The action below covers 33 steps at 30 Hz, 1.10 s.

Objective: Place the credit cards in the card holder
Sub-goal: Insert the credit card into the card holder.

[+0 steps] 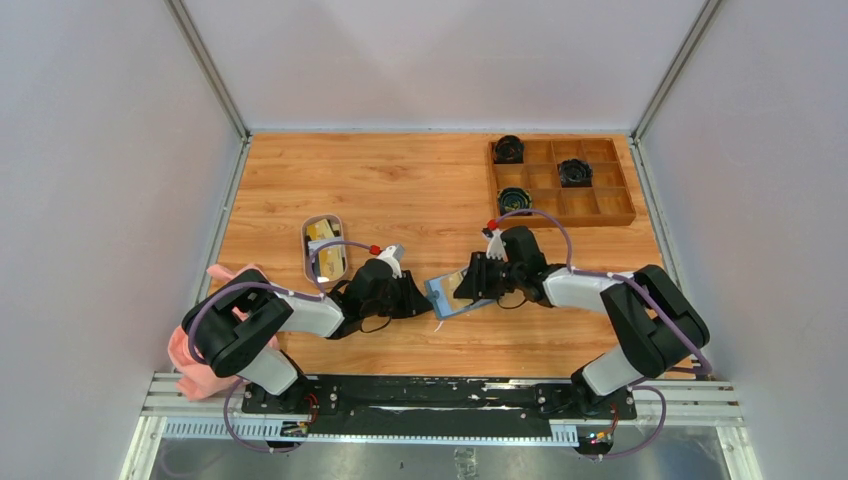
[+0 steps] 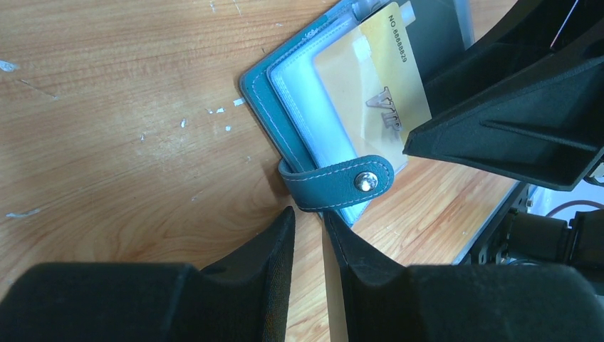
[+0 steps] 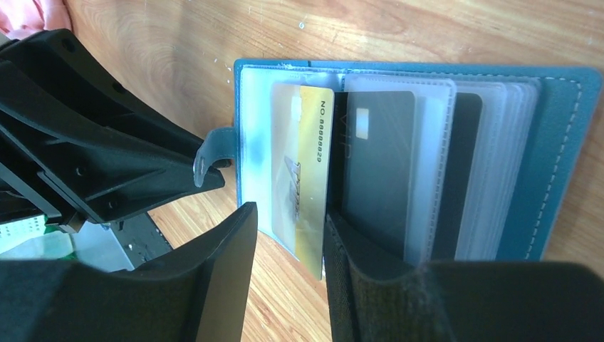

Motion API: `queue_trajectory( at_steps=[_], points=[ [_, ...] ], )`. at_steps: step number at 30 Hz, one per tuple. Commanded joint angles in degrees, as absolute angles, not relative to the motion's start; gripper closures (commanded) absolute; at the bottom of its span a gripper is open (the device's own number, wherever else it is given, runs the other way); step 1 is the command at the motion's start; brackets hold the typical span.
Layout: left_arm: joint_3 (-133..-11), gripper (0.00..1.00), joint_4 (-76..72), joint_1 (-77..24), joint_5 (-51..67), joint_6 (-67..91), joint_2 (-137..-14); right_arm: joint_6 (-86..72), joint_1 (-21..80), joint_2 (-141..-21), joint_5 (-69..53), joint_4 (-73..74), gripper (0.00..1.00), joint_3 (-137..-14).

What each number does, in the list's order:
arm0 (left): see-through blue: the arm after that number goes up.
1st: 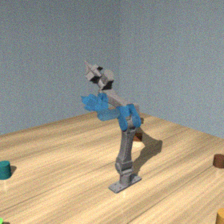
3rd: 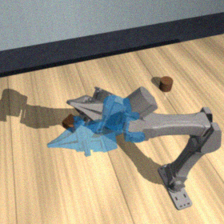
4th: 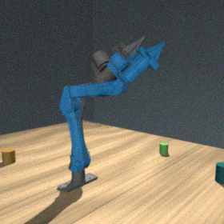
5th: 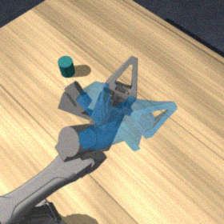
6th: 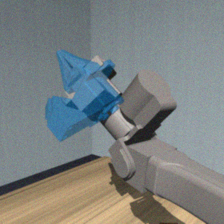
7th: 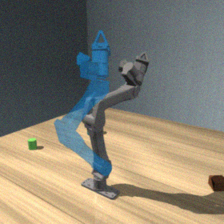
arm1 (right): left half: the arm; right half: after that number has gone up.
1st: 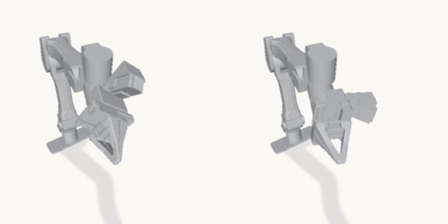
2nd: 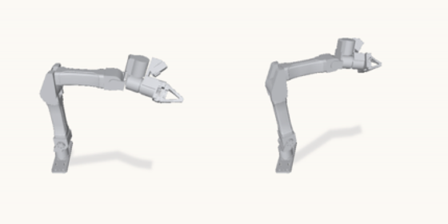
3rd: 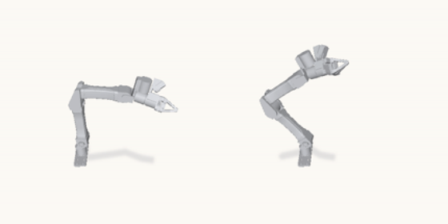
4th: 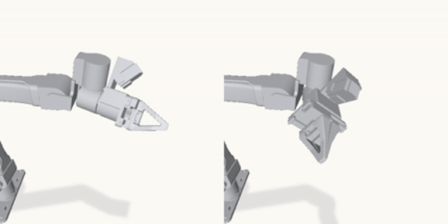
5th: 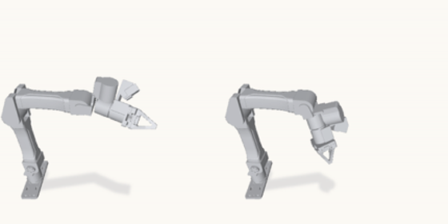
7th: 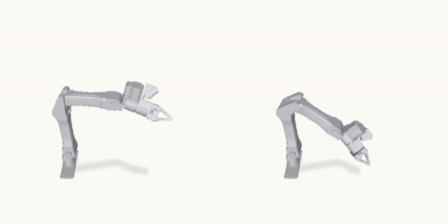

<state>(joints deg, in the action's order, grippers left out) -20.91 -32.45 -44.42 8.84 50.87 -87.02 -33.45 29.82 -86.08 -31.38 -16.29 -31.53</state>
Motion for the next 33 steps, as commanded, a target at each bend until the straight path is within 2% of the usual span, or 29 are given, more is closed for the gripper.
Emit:
queue_trajectory(
  at_steps=[1, 7, 14, 33],
  points=[
    [-20.5, 0.72, -29.6, -45.1, 8.7, 49.9, -88.4, -29.4, 32.0, -85.6, -29.8, -12.2, 0.57, -34.0],
    [-20.5, 0.72, -29.7, -45.1, 8.7, 50.0, -88.3, -26.2, 34.9, -86.9, -28.7, -8.6, 0.54, -36.4],
    [-20.5, 0.72, -29.9, -45.1, 8.7, 50.0, -88.5, -23.0, 37.1, -87.7, -27.0, -5.7, 0.46, -38.3],
    [-20.3, 0.72, -30.0, -45.1, 8.5, 50.0, -88.7, -15.2, 38.8, -90.8, -26.4, 3.0, 0.4, -45.4]
  ],
)
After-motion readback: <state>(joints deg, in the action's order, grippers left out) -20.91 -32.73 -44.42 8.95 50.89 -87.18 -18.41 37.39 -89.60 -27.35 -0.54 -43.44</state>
